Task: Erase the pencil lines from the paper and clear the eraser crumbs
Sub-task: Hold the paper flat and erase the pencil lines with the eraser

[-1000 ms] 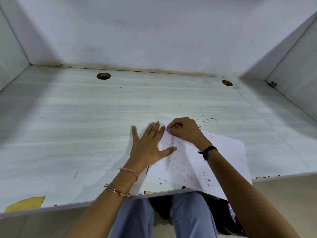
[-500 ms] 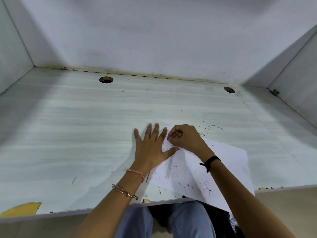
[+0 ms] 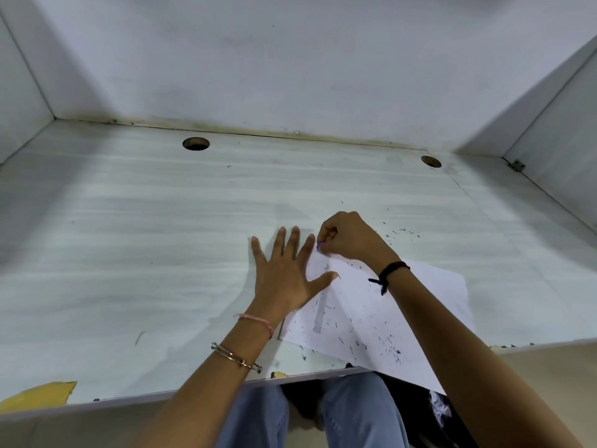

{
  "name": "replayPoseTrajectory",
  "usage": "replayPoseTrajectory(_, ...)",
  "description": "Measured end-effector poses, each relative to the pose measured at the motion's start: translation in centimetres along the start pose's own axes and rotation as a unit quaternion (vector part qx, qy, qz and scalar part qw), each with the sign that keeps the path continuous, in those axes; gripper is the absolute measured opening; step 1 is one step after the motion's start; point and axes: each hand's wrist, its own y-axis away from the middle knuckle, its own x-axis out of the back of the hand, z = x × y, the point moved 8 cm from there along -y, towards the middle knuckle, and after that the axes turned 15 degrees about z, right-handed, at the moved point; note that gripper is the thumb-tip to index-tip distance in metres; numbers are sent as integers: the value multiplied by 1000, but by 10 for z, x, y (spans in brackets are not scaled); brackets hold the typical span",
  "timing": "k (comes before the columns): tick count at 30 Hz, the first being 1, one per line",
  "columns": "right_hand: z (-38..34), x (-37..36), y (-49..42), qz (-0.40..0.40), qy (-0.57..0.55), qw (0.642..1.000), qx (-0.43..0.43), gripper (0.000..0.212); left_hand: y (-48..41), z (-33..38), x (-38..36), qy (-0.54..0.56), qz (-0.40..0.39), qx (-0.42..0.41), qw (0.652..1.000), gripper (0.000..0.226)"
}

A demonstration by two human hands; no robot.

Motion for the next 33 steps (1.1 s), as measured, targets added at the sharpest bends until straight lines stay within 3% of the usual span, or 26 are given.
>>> replayPoseTrajectory(2, 0, -2, 2, -29, 8, 1000, 0, 6, -1, 0, 1, -3, 7, -2, 1000, 91)
replayPoseTrajectory(6, 6, 9, -6, 38, 2, 999, -22, 7, -1, -1, -1, -11, 5, -1, 1000, 94)
replayPoseTrajectory(10, 1, -4, 1, -24, 16, 1000, 1, 7, -1, -1, -1, -10, 15, -4, 1000, 101)
replayPoseTrajectory(14, 9, 8, -6, 48, -23, 998, -37, 7, -1, -1, -3, -16, 2, -2, 1000, 96)
replayPoseTrajectory(18, 2, -6, 0, -22, -5, 1000, -13, 6, -1, -1, -1, -13, 15, -6, 1000, 94)
replayPoseTrajectory(22, 17, 8, -8, 56, -58, 995, -65, 6, -2, -1, -2, -18, -2, -1, 1000, 91)
replayPoseTrajectory(25, 22, 11, -9, 68, -60, 994, -65, 12, 0, 0, 1, -13, -5, 0, 1000, 90)
replayPoseTrajectory(33, 72, 37, 32, 88, -307, 935, -156, 16, 0, -2, 3, 7, 0, 13, 1000, 90)
